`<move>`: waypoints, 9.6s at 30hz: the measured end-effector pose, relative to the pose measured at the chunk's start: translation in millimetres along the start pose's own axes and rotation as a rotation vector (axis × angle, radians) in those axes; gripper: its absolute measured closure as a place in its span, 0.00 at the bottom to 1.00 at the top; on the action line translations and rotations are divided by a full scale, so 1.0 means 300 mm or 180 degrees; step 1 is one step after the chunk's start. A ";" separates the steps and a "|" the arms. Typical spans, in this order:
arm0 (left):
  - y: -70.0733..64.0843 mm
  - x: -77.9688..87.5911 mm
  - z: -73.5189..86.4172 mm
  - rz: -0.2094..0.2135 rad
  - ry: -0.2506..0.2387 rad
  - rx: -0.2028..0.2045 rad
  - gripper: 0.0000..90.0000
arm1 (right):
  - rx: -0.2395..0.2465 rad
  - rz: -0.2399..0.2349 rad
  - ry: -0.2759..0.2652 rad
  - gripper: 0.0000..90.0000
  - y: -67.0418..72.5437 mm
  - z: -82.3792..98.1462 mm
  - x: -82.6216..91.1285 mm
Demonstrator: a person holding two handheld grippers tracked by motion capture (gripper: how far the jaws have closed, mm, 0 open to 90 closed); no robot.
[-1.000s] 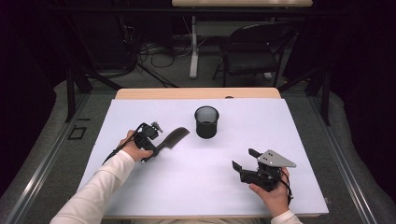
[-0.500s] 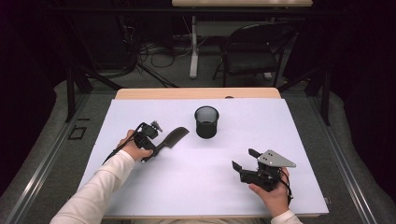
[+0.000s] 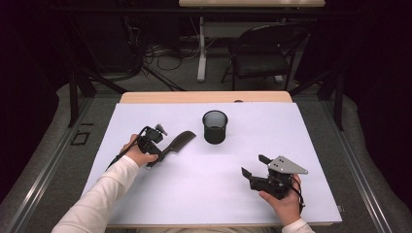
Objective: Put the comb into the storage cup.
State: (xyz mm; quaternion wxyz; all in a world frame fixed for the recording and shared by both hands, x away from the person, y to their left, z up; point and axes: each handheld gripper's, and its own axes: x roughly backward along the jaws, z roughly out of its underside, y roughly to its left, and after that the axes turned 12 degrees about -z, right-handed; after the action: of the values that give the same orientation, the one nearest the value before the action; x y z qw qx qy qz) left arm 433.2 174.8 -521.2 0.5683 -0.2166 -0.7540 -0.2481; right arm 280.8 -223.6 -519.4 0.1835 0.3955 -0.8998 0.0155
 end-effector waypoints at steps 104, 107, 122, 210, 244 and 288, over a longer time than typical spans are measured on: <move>-0.123 0.348 0.067 0.0177 -0.2016 0.0225 0.81 | -0.0019 -0.0029 0.0023 0.24 0.000 0.004 -0.006; -0.140 0.353 0.064 0.0184 -0.2054 0.0205 0.81 | -0.0021 -0.0029 0.0012 0.24 -0.001 0.005 -0.007; -0.233 0.364 0.034 0.0295 -0.2281 0.0120 0.81 | -0.0012 -0.0033 0.0028 0.23 -0.001 0.004 -0.004; -0.314 0.269 0.101 0.0129 -0.3017 0.0334 0.81 | -0.0293 -0.0781 -0.0155 0.39 0.041 -0.244 -0.130; -0.330 0.258 0.105 0.0093 -0.3024 0.0269 0.81 | -0.0630 -0.0864 0.0226 0.41 0.026 -0.400 -0.172; -0.348 0.234 0.102 0.0020 -0.2971 0.0200 0.81 | -0.0977 -0.0939 0.0165 0.45 -0.049 -0.470 -0.173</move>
State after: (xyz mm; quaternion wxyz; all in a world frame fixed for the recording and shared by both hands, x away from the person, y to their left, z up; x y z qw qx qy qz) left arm 328.5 115.1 -473.8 0.1754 -0.2900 -0.9355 -0.0994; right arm 368.4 -172.8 -407.6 0.2650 0.4898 -0.8190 -0.1385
